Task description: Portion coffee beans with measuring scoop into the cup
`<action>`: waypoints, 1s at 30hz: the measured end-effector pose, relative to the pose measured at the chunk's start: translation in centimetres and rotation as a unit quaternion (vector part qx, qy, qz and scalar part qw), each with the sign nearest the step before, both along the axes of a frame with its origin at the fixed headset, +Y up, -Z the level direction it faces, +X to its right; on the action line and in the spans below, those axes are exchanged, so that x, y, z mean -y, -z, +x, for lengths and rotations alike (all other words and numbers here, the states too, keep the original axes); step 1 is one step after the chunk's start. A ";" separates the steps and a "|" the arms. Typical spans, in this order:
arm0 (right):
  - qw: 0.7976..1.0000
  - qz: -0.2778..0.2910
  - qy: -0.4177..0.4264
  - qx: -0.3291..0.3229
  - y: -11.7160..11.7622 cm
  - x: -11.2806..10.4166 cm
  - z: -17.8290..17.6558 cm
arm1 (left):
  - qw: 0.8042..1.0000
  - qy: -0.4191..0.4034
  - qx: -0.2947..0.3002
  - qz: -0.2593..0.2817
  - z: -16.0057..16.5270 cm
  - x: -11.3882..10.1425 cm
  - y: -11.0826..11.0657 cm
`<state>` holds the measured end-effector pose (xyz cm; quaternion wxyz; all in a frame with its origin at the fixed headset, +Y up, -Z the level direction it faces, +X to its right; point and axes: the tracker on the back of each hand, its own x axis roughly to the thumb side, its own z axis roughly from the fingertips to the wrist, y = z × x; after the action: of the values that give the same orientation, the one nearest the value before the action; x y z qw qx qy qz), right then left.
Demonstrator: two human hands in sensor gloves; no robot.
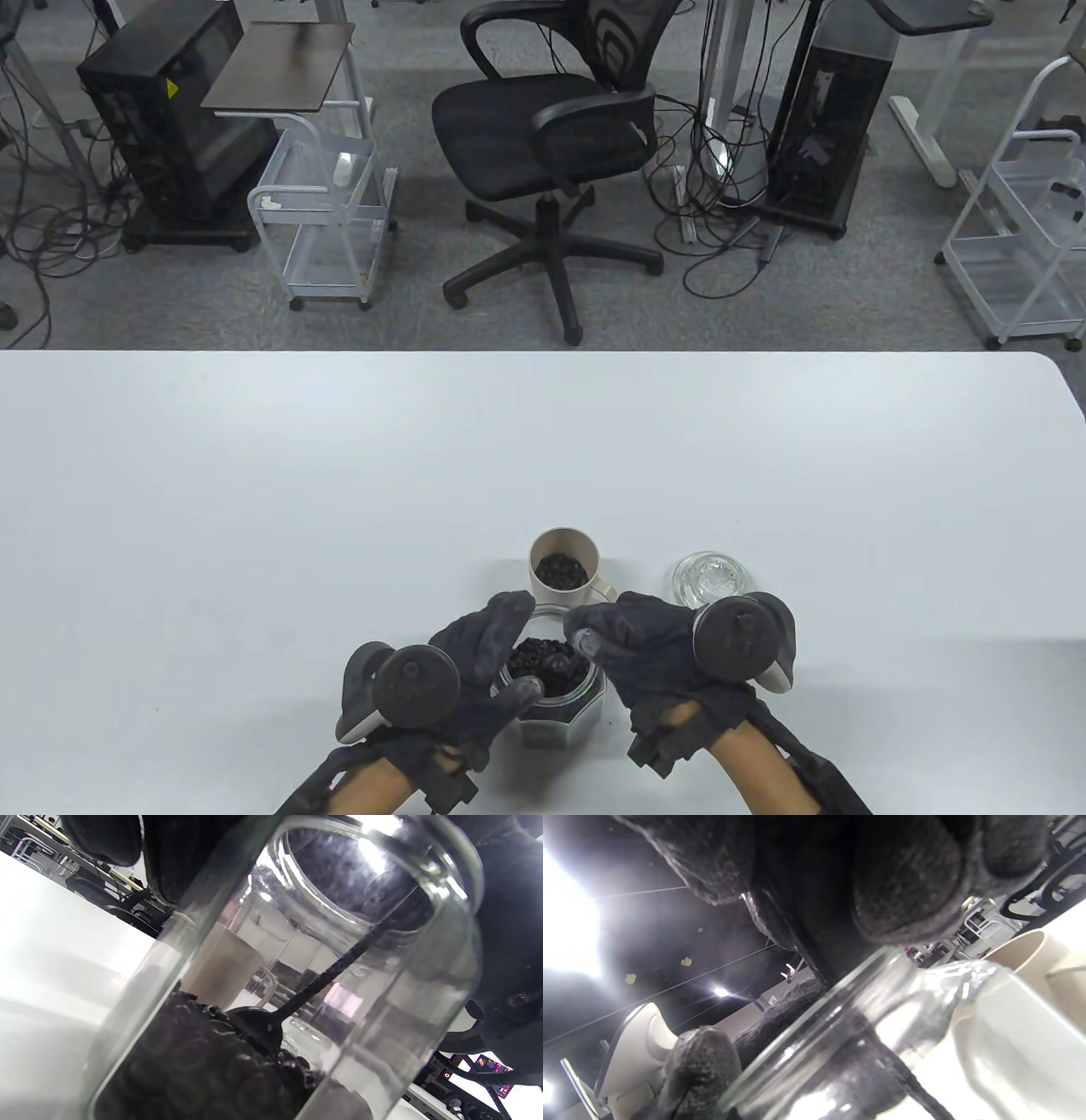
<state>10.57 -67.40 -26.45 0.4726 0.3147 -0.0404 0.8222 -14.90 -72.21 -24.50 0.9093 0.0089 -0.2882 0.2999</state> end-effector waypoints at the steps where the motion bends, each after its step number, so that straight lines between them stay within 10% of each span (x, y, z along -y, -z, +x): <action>1: 1.000 -0.010 0.007 0.003 0.0 0.1 0.1 | 1.000 0.000 0.000 0.000 0.0 0.0 0.0; 30: 0.963 -0.203 0.156 0.088 1.2 2.8 1.8 | 1.000 -0.002 -0.001 -0.001 0.0 0.0 0.0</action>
<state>12.40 -70.23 -27.64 0.6438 0.1281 0.0369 0.7535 -14.92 -72.23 -24.50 0.9090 0.0083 -0.2873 0.3018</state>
